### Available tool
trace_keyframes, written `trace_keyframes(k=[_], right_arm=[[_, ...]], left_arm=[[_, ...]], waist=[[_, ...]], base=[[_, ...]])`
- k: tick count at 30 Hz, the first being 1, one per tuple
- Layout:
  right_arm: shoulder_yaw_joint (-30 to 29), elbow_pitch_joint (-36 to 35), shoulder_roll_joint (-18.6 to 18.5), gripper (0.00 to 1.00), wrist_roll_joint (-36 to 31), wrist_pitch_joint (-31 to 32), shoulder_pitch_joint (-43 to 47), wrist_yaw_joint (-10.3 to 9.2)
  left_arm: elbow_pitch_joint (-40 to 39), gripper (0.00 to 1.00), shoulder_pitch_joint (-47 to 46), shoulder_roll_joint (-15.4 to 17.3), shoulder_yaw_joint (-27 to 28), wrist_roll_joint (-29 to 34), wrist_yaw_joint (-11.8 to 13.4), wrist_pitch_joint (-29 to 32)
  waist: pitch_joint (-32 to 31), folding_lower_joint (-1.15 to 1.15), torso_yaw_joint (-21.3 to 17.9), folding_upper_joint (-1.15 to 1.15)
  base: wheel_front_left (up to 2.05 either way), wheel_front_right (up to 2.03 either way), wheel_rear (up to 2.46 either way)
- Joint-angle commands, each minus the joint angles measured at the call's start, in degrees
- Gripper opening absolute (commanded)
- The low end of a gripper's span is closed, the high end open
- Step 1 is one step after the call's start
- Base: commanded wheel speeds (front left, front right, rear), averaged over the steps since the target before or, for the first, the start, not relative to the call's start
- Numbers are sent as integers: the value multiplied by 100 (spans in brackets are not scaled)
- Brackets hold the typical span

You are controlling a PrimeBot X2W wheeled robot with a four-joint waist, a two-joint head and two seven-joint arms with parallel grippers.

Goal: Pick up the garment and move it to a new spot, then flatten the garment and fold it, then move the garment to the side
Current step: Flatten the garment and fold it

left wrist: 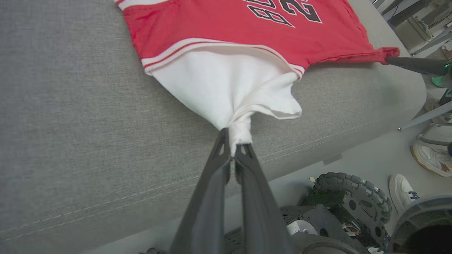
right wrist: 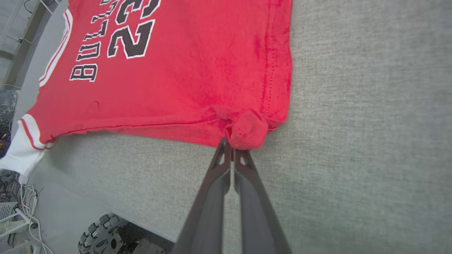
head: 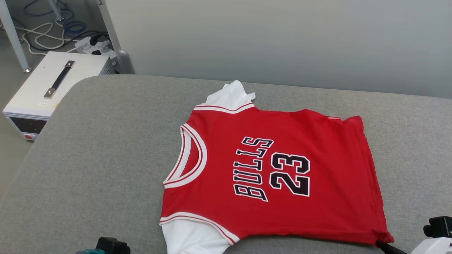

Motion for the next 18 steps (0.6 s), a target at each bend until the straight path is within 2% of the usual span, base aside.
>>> trace_keyframes(k=[1, 9, 18], right_arm=[[-95, -118, -29, 0, 29, 56, 132, -8], [-612, -721, 84, 0, -283, 166, 350, -8], [-1083, -1229, 261, 0, -636, 457, -38, -8]], left_arm=[[-87, 0, 103, 75, -9, -71, 30, 37], [-423, 0, -51, 73, 187, 1, 140, -193], [-446, 0, -894, -83, 500, 204, 145, -324]], waist=[[1, 1, -2, 0], [161, 1, -48, 0], [606, 1, -116, 0]], base=[[0, 0, 0], [0, 0, 0], [0, 0, 0]])
